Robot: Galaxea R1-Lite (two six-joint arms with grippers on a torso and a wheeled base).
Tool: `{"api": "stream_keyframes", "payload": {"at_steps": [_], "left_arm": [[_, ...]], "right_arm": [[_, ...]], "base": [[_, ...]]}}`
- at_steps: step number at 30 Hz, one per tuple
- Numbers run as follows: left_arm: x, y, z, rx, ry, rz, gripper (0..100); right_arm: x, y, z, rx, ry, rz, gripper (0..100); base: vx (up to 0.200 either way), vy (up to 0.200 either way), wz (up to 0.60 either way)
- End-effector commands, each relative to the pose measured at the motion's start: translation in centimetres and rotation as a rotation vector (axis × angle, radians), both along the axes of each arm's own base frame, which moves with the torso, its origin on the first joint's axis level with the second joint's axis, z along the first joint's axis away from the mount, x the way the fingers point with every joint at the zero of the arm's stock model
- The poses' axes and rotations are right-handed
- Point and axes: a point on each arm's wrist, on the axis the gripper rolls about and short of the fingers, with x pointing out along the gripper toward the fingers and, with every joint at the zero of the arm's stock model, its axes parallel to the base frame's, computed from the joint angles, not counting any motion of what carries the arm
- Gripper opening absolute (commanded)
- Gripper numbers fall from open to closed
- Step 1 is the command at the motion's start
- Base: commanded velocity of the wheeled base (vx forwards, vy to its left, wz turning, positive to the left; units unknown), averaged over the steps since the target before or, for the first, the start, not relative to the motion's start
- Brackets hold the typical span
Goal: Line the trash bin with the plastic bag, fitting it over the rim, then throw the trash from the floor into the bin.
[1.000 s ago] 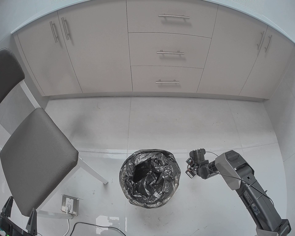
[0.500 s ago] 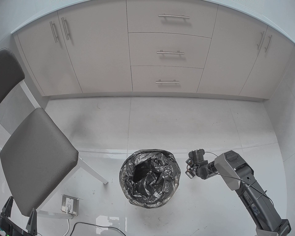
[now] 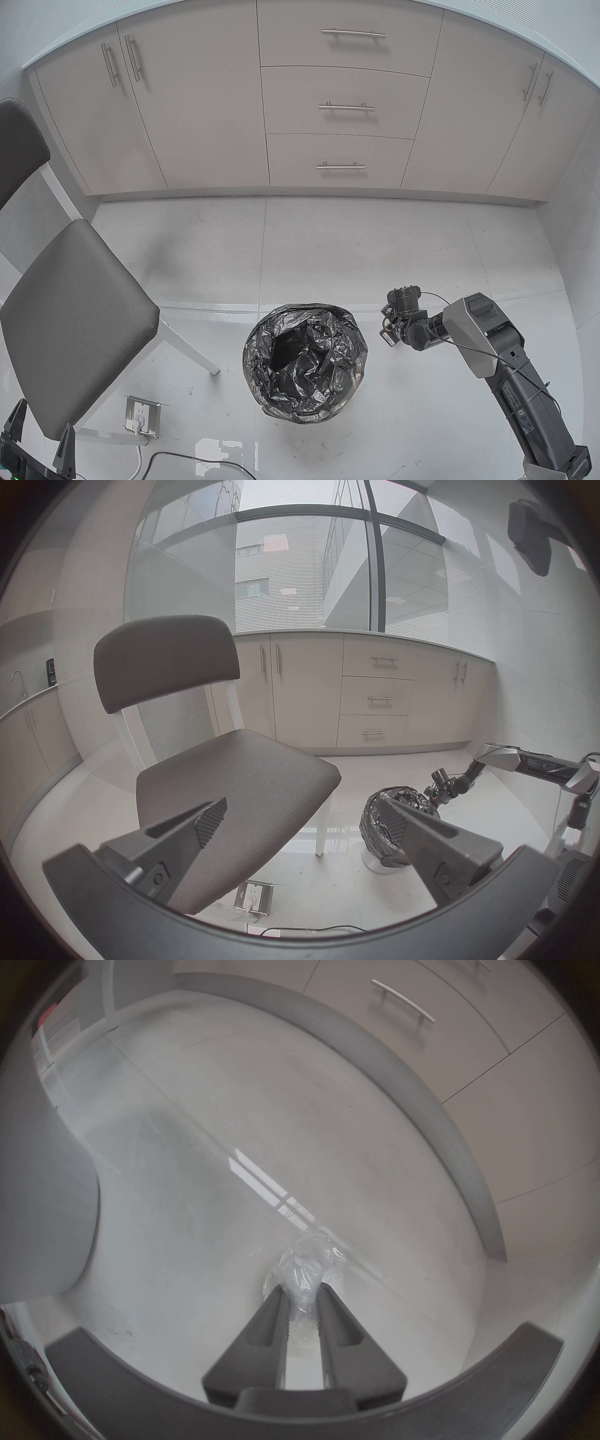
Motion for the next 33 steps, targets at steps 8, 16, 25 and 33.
{"api": "stream_keyframes", "payload": {"at_steps": [8, 16, 25, 33], "left_arm": [[0.0, 0.0, -0.5, 0.001, 0.001, -0.001, 100], [0.0, 0.0, -0.5, 0.001, 0.0, -0.001, 100], [0.0, 0.0, -0.5, 0.001, 0.001, -0.002, 100], [0.0, 0.0, -0.5, 0.001, 0.001, -0.002, 100]], "right_arm": [[1.3, 0.4, 8.3, 0.025, -0.136, -0.009, 0], [0.9, 1.3, 16.3, 0.048, -0.206, 0.006, 0], [-2.3, 3.9, 24.2, 0.095, -0.173, 0.04, 0], [-6.3, 7.8, 27.7, 0.158, -0.083, 0.076, 0]], "base": [[0.0, 0.0, 0.0], [0.0, 0.0, 0.0], [0.0, 0.0, 0.0], [0.0, 0.0, 0.0]]}}
